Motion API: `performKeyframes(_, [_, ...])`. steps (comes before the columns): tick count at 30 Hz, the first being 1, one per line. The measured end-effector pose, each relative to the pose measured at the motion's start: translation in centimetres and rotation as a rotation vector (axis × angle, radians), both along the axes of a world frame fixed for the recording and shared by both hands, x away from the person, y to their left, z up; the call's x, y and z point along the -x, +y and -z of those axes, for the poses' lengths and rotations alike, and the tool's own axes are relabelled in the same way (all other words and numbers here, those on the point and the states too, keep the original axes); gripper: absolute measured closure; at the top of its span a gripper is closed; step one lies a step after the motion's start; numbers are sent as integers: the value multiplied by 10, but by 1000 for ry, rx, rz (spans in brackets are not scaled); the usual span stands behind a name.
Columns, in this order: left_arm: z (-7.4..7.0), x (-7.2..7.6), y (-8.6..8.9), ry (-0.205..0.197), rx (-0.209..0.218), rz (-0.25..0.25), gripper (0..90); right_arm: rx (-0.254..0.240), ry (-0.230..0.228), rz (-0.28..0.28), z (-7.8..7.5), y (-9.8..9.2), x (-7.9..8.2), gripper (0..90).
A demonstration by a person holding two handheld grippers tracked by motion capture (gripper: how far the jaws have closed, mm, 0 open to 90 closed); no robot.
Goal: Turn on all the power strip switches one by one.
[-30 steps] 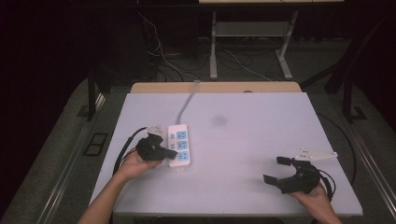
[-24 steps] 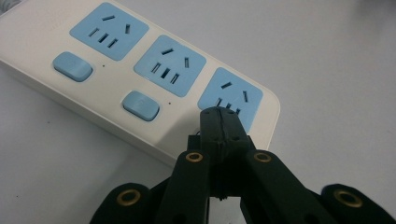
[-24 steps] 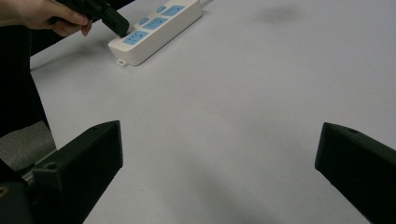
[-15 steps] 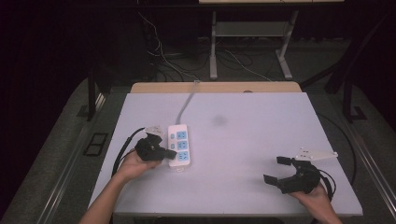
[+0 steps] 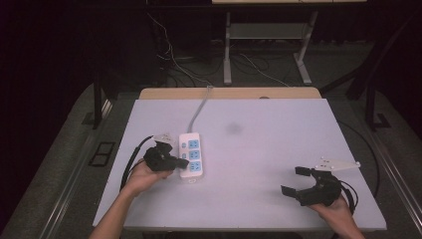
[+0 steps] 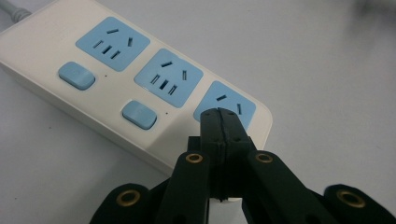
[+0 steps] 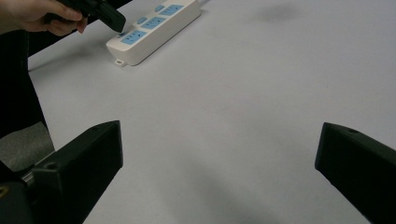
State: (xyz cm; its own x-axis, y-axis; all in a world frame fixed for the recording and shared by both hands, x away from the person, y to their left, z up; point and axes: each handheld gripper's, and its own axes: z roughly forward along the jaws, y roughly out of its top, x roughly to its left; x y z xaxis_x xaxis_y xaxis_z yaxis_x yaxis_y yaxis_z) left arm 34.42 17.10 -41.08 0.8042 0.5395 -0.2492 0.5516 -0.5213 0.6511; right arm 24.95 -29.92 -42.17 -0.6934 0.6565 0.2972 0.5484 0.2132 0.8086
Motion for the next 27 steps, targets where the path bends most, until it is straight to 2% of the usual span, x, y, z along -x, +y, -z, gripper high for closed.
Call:
performKeyframes(5, [-6,-1,-1,-4,2,7,892,2,-3,2,0,0,0,7])
performKeyframes(7, [-7,-3,-1,-12,-15,13,892,1,-2,3,0,0,0,7])
performKeyframes(11, [-10,-6,-1,-12,-17,12,892,-2,-2,3,0,0,0,7])
performKeyframes(27, [-23,-20,8,-34,-25,-24,892,-3,-3,6,0,-1,0,7])
